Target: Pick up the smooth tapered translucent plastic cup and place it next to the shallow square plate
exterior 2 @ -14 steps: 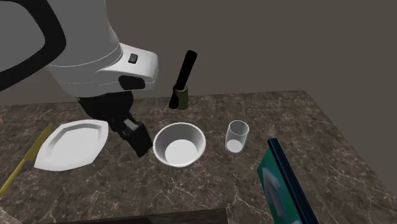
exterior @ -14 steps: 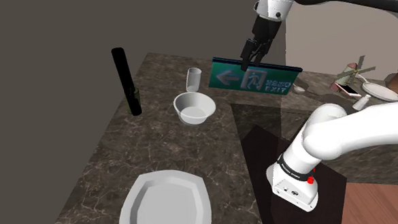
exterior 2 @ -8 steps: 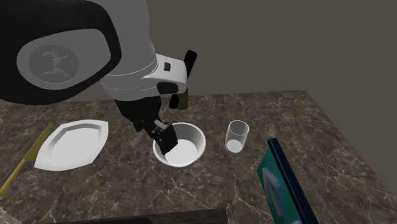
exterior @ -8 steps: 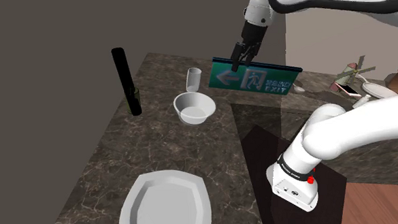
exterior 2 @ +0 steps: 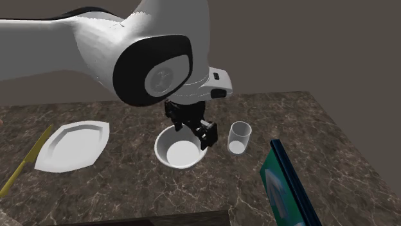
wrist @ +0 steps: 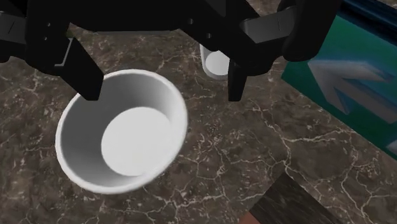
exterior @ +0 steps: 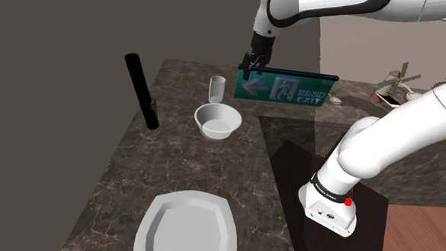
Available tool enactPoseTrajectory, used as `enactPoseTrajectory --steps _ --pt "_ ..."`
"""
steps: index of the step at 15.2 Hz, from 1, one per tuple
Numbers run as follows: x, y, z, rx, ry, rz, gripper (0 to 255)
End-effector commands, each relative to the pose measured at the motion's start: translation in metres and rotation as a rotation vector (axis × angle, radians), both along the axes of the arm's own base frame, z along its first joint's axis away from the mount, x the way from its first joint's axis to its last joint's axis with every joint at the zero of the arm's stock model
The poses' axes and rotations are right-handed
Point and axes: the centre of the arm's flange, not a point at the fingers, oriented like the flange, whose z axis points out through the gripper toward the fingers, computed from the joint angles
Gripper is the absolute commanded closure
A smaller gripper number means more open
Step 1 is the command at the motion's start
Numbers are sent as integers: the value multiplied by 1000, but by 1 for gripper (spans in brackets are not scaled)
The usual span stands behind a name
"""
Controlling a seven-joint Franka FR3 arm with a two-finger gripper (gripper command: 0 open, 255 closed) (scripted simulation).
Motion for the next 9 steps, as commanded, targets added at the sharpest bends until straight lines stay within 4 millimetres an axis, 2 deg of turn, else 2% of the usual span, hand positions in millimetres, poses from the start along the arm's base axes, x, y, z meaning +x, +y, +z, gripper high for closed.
enactPoseTrajectory --steps 1,9 --pt "22 -6 -13 -6 -2 1 0" --pt "107 -42 -61 -30 -6 6 0"
